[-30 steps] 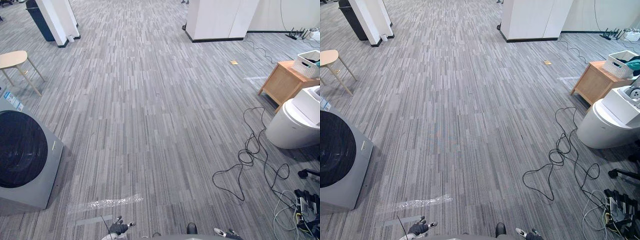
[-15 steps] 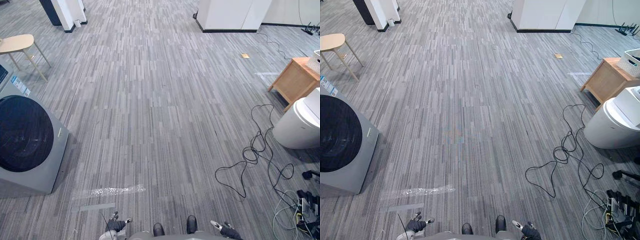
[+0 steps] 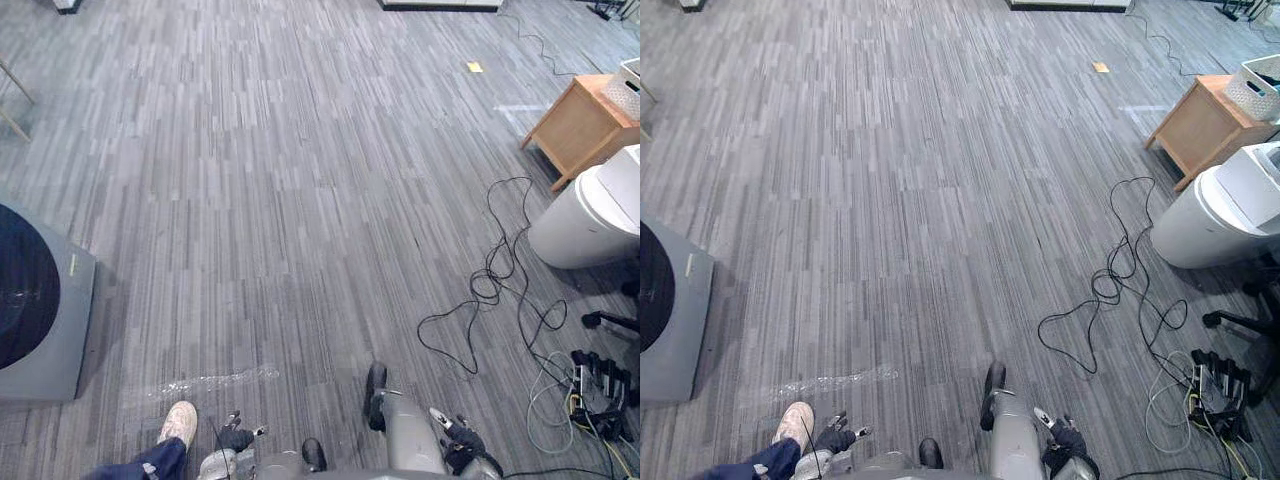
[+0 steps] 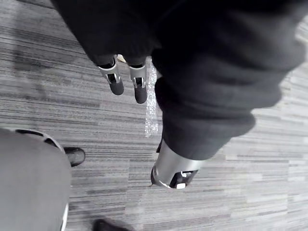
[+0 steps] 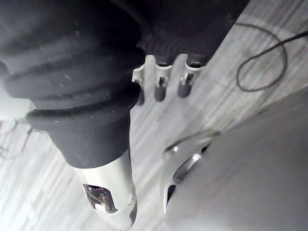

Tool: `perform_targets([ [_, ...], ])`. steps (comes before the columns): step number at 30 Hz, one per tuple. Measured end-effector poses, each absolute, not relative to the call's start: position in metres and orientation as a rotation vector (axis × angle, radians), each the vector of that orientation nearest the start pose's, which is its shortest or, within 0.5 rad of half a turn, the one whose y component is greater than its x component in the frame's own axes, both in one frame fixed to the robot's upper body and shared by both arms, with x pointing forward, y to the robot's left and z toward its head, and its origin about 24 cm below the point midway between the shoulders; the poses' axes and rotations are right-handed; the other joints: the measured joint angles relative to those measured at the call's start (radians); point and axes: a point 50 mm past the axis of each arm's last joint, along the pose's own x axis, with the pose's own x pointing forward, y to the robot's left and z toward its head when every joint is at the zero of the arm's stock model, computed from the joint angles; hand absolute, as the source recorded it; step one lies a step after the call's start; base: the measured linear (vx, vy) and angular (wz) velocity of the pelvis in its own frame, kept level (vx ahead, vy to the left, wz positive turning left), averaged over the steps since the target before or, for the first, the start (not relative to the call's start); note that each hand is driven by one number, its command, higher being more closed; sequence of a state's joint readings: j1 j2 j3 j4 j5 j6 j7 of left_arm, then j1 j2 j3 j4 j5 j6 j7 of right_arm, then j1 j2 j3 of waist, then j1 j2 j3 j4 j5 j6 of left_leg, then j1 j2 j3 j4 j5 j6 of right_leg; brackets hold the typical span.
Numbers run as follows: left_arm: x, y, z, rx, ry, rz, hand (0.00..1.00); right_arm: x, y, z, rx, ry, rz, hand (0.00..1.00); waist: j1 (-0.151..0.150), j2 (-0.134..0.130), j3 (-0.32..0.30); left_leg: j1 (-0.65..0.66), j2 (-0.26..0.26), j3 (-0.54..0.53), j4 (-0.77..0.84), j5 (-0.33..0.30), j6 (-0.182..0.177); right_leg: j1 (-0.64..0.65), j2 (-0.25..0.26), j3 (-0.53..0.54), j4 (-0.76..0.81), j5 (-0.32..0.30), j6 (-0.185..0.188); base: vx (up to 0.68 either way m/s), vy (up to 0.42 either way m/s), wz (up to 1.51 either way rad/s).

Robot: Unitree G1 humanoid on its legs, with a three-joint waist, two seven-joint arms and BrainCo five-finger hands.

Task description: Organize washtable

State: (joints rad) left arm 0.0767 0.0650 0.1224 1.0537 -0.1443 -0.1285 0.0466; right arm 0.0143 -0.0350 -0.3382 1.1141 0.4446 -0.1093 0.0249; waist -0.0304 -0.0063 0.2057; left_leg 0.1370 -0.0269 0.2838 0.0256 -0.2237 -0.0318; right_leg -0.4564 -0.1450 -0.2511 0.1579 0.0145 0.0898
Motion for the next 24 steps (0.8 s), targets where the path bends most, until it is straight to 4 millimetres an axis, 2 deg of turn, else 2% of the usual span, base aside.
perform_targets([
  [1,0.103,0.194,-0.158,-0.093,0.999,0.278,0.0,0.109,-0.204,-0.158,0.54,0.909,-0.578,0.0,-0.014,-0.005,0.002,0.036,0.002,-0.022,-0.012,-0.014,-0.023,-0.005,-0.006,-0.001,-0.03,0.006,-0.008,0.59,-0.197,0.46],
  [3,0.101,0.193,-0.158,-0.083,1.007,0.27,0.0,0.108,-0.205,-0.158,0.547,0.905,-0.587,0.0,-0.026,-0.002,-0.001,0.062,0.02,-0.042,-0.006,-0.038,-0.061,-0.014,-0.008,0.001,0.01,0.01,-0.027,0.6,-0.288,0.66],
  [4,0.095,0.196,-0.159,-0.083,1.009,0.287,0.0,0.105,-0.202,-0.158,0.554,0.904,-0.587,0.0,-0.035,-0.015,-0.014,0.045,0.059,-0.096,0.113,-0.076,-0.111,-0.014,0.009,-0.011,0.092,0.01,-0.106,0.69,-0.422,0.81],
  [5,0.096,0.2,-0.157,-0.082,0.996,0.3,0.0,0.1,-0.199,-0.16,0.562,0.92,-0.592,0.0,-0.034,-0.036,-0.028,0.015,0.064,-0.111,0.19,-0.079,-0.108,-0.007,0.016,-0.005,0.093,0.039,-0.13,0.85,-0.575,0.7],
  [6,0.098,0.196,-0.157,-0.119,0.988,0.317,0.0,0.102,-0.204,-0.159,0.554,0.912,-0.596,0.0,-0.02,-0.004,-0.041,-0.056,0.13,-0.119,0.38,-0.077,-0.092,0.014,0.073,-0.007,0.112,0.054,-0.122,0.74,-0.505,-0.16],
  [7,0.095,0.19,-0.158,-0.164,0.994,0.337,0.0,0.105,-0.206,-0.157,0.53,0.902,-0.577,0.0,-0.005,0.038,-0.056,-0.13,0.203,-0.111,0.573,-0.019,-0.011,0.042,0.136,0.003,0.095,0.011,-0.143,0.76,-0.451,-0.57],
  [8,0.095,0.189,-0.158,-0.181,0.992,0.343,0.0,0.107,-0.208,-0.156,0.505,0.898,-0.559,0.0,0.001,0.056,-0.056,-0.17,0.233,-0.108,0.667,0.039,0.022,0.065,0.173,0.013,0.083,-0.007,-0.156,0.79,-0.349,-1.12],
  [9,0.097,0.187,-0.158,-0.199,0.99,0.348,0.0,0.109,-0.209,-0.155,0.465,0.908,-0.528,0.0,0.016,0.071,-0.054,-0.234,0.276,-0.117,0.843,0.109,0.018,0.118,0.226,0.054,0.054,-0.032,-0.177,0.78,-0.291,-1.21],
  [10,0.105,0.188,-0.157,-0.207,0.974,0.349,0.0,0.109,-0.207,-0.157,0.462,0.924,-0.522,0.0,0.022,0.061,-0.044,-0.292,0.287,-0.124,0.973,0.056,0.023,0.191,0.251,0.096,0.022,-0.047,-0.191,0.77,-0.276,-1.11],
  [11,0.109,0.188,-0.155,-0.207,0.964,0.343,0.0,0.106,-0.204,-0.159,0.464,0.946,-0.52,0.0,0.02,0.046,-0.035,-0.327,0.278,-0.12,1.024,0.012,0.016,0.265,0.257,0.118,-0.017,-0.05,-0.196,0.74,-0.256,-0.68],
  [12,0.113,0.191,-0.153,-0.197,0.949,0.338,0.0,0.1,-0.202,-0.161,0.461,0.971,-0.52,0.0,0.021,0.03,-0.025,-0.353,0.258,-0.116,1.033,-0.022,0.013,0.343,0.253,0.145,-0.051,-0.054,-0.202,0.69,-0.21,-0.46],
  [13,0.119,0.193,-0.15,-0.186,0.92,0.332,0.0,0.098,-0.201,-0.162,0.455,0.982,-0.513,0.0,0.029,0.016,-0.017,-0.403,0.215,-0.117,1.004,-0.063,0.006,0.431,0.241,0.183,-0.081,-0.065,-0.218,0.79,-0.182,-0.52],
  [14,0.123,0.192,-0.148,-0.178,0.899,0.32,0.0,0.095,-0.201,-0.163,0.451,0.995,-0.511,0.0,0.04,0.012,-0.016,-0.455,0.182,-0.122,0.953,-0.081,-0.006,0.476,0.23,0.206,-0.093,-0.072,-0.228,0.62,-0.09,-0.68],
  [16,0.133,0.19,-0.143,-0.154,0.857,0.286,0.0,0.1,-0.2,-0.162,0.429,0.994,-0.487,0.0,0.057,0.005,-0.013,-0.546,0.127,-0.135,0.792,-0.081,-0.015,0.528,0.201,0.241,-0.099,-0.107,-0.225,0.47,0.002,-0.67],
  [17,0.138,0.186,-0.141,-0.138,0.837,0.262,0.0,0.102,-0.201,-0.161,0.414,0.99,-0.476,0.0,0.071,0.0,-0.01,-0.606,0.078,-0.159,0.592,-0.05,-0.047,0.57,0.177,0.258,-0.111,-0.16,-0.198,0.71,0.078,-0.7],
  [18,0.139,0.181,-0.141,-0.109,0.837,0.227,0.0,0.1,-0.204,-0.161,0.384,0.999,-0.466,0.0,0.081,0.037,-0.019,-0.636,0.071,-0.204,0.355,0.031,-0.101,0.62,0.181,0.278,-0.14,-0.199,-0.184,0.59,0.069,-0.67],
  [19,0.14,0.177,-0.141,-0.104,0.836,0.211,0.0,0.098,-0.207,-0.161,0.366,1.003,-0.465,0.0,0.088,0.059,-0.024,-0.65,0.084,-0.208,0.279,0.064,-0.12,0.647,0.186,0.286,-0.16,-0.221,-0.178,0.77,0.195,-0.81],
  [20,0.146,0.172,-0.138,-0.073,0.821,0.173,0.0,0.094,-0.209,-0.162,0.329,1.033,-0.449,0.0,0.11,0.067,-0.026,-0.67,0.103,-0.187,0.309,0.216,-0.075,0.715,0.178,0.321,-0.171,-0.27,-0.158,0.56,0.187,-0.53],
  [21,0.147,0.169,-0.138,-0.052,0.821,0.156,0.0,0.094,-0.208,-0.163,0.32,1.041,-0.438,0.0,0.103,0.061,-0.032,-0.665,0.099,-0.186,0.322,0.248,-0.034,0.725,0.171,0.336,-0.159,-0.27,-0.159,0.88,0.268,-0.47],
  [23,0.148,0.174,-0.136,0.012,0.811,0.135,0.0,0.095,-0.199,-0.164,0.298,1.052,-0.394,0.0,0.101,0.018,-0.05,-0.644,0.074,-0.17,0.324,0.267,0.066,0.674,0.14,0.364,-0.032,-0.262,-0.166,0.69,0.185,-0.15],
  [24,0.148,0.182,-0.136,0.055,0.811,0.136,0.0,0.093,-0.19,-0.166,0.293,1.072,-0.361,0.0,0.098,-0.028,-0.068,-0.623,0.052,-0.145,0.325,0.254,0.111,0.627,0.121,0.39,0.087,-0.244,-0.141,0.88,0.202,-0.05],
])
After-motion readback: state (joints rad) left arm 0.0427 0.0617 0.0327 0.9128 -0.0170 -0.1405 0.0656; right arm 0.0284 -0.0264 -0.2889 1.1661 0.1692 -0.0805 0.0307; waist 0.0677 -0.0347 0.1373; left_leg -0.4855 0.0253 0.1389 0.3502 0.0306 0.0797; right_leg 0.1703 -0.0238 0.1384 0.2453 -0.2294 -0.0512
